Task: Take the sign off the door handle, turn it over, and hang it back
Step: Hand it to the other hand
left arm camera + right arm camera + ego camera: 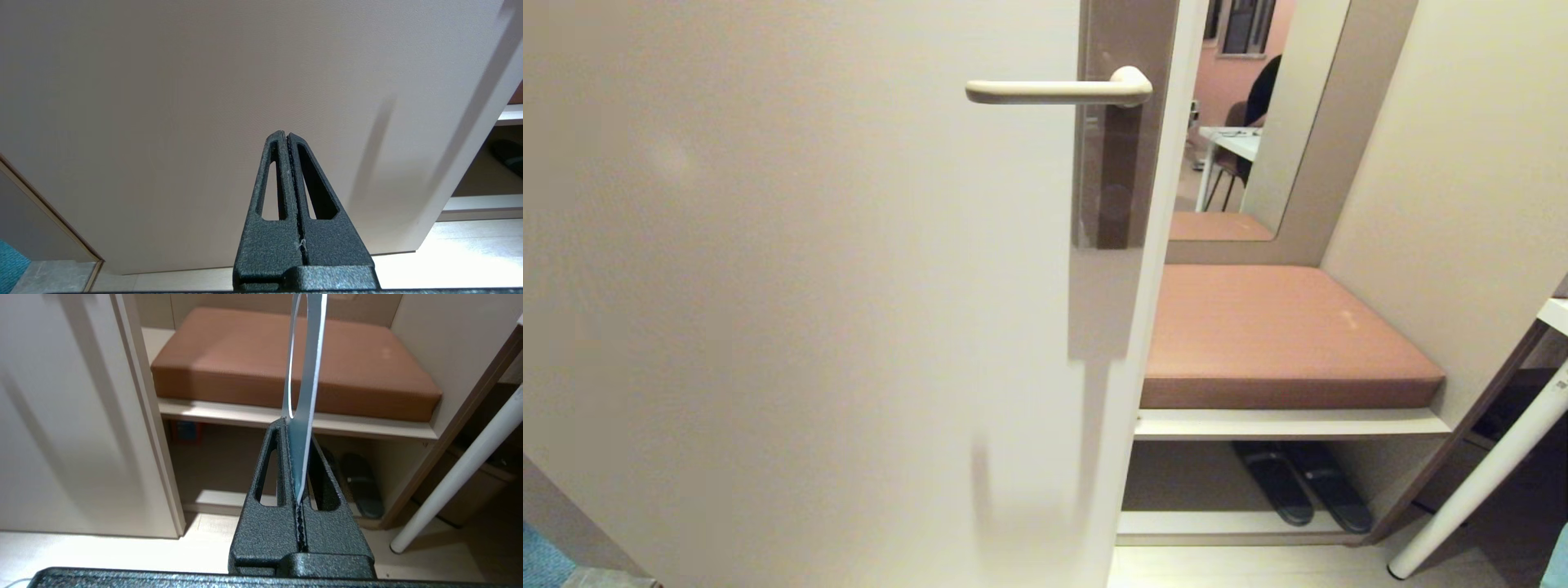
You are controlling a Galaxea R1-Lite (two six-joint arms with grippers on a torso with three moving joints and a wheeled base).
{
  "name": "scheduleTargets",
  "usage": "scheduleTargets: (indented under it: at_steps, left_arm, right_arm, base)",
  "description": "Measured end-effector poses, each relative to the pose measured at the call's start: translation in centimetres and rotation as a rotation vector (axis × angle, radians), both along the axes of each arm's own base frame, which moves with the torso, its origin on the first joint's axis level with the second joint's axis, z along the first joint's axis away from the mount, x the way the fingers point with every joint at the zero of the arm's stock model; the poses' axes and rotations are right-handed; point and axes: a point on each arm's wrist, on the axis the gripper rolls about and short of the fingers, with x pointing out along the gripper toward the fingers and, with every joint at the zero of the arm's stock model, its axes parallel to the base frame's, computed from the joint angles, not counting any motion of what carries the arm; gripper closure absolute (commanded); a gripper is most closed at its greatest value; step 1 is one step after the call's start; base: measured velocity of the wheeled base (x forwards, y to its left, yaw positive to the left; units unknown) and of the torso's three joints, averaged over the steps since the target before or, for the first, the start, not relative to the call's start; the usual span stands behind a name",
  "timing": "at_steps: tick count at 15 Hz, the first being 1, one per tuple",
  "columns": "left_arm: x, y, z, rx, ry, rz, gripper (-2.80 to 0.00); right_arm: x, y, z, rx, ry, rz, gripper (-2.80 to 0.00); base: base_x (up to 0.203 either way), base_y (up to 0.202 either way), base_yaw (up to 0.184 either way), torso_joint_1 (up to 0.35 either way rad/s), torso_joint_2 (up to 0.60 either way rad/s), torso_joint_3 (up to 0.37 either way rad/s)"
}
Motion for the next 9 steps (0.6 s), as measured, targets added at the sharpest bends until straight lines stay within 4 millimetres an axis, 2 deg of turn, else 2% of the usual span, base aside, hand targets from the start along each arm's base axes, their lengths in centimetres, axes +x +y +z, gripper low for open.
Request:
scheduleTargets:
  at_steps: [9]
  left_arm:
    - [0.0,0.0,0.0,0.001,0.0,0.0,0.0]
  right_arm:
    - [-0.12,0.0,-0.07,0.004,-0.016,0.0,0.0]
  base:
    - [0.0,0.0,0.0,0.0,0.0,0.0]
